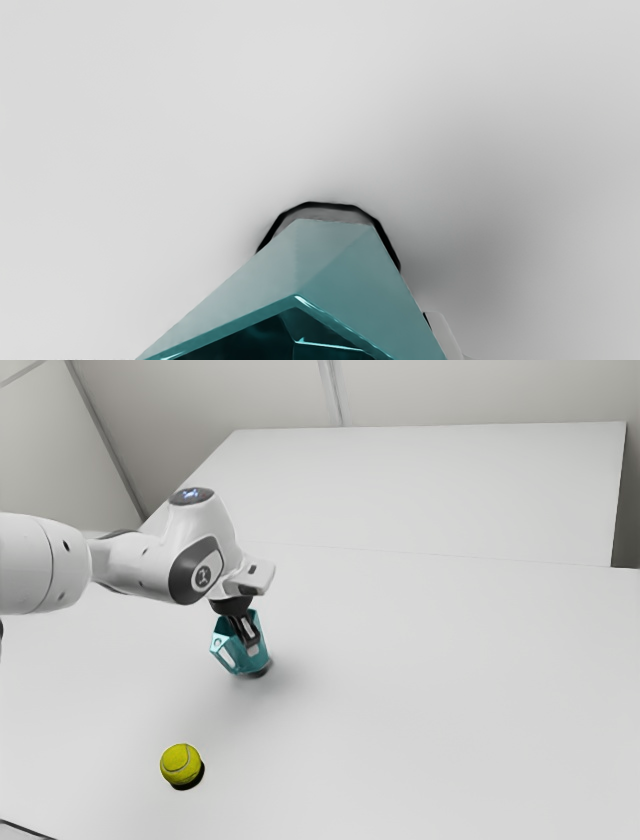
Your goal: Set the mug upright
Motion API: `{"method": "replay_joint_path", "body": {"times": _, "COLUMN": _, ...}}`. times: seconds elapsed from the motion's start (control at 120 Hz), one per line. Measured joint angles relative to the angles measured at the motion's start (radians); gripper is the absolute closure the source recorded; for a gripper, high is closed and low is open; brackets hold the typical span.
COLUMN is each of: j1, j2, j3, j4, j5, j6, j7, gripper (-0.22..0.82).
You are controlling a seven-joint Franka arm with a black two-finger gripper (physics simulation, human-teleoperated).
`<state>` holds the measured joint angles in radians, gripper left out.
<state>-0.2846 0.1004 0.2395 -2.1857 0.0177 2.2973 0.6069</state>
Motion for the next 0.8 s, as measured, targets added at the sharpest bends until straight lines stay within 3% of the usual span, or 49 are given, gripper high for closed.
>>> {"method": "replay_joint_path", "body": {"times": 0.8, "j1": -0.007, "j2": -0.013, "j3": -0.008, "j4": -0.009, "j5": -0.010, "j6": 0.014, "j7": -0.050, "gripper": 0.43}}
